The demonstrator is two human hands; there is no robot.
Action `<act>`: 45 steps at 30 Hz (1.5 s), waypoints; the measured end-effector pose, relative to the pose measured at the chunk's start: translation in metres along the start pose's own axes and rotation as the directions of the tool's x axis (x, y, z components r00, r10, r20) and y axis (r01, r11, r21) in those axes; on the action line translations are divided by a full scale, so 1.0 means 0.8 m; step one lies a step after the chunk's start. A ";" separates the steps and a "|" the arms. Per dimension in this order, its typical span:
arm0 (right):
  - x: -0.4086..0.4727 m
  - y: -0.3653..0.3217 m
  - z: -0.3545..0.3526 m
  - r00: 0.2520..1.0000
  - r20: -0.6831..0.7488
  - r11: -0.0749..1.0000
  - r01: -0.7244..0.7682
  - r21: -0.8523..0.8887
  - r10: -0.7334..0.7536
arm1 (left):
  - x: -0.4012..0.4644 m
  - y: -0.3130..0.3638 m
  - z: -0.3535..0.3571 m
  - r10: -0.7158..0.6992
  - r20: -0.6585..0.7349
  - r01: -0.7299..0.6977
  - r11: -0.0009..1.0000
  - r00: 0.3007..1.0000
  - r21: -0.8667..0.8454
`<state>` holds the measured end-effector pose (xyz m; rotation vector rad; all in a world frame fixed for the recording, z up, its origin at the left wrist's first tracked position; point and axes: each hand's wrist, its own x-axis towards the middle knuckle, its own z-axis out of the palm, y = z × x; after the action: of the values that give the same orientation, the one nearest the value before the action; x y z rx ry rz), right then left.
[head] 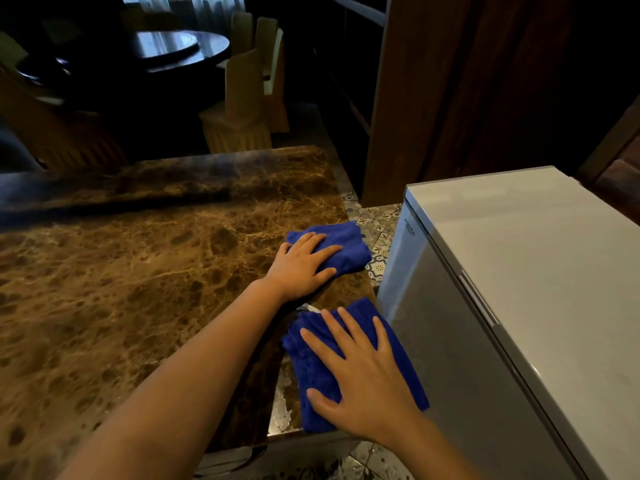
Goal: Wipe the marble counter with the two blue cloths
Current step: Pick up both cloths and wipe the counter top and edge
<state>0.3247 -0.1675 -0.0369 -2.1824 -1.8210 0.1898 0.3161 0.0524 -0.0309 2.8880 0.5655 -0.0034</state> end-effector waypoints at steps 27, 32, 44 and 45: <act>0.034 -0.039 0.020 0.999 -0.021 0.993 0.024 -0.112 -0.027 | -0.339 -0.152 -0.080 -0.399 -0.450 0.330 0.917 0.799 -0.225; 0.035 -0.044 0.021 1.000 -0.021 0.988 0.001 -0.154 -0.004 | -0.371 -0.189 -0.031 -0.410 -0.323 0.374 0.912 0.853 -0.169; 0.032 -0.045 0.021 1.000 -0.023 0.990 -0.005 -0.142 0.002 | -0.318 -0.245 -0.037 -0.482 0.085 0.471 0.874 0.872 0.120; 0.033 -0.045 0.021 1.000 -0.019 0.990 -0.006 -0.143 0.003 | -0.308 -0.248 -0.041 -0.482 0.094 0.472 0.874 0.871 0.113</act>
<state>0.2911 -0.1338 -0.0400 -2.2755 -1.8728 0.0400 0.0124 0.1472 -0.0270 2.7187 1.2674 -0.2778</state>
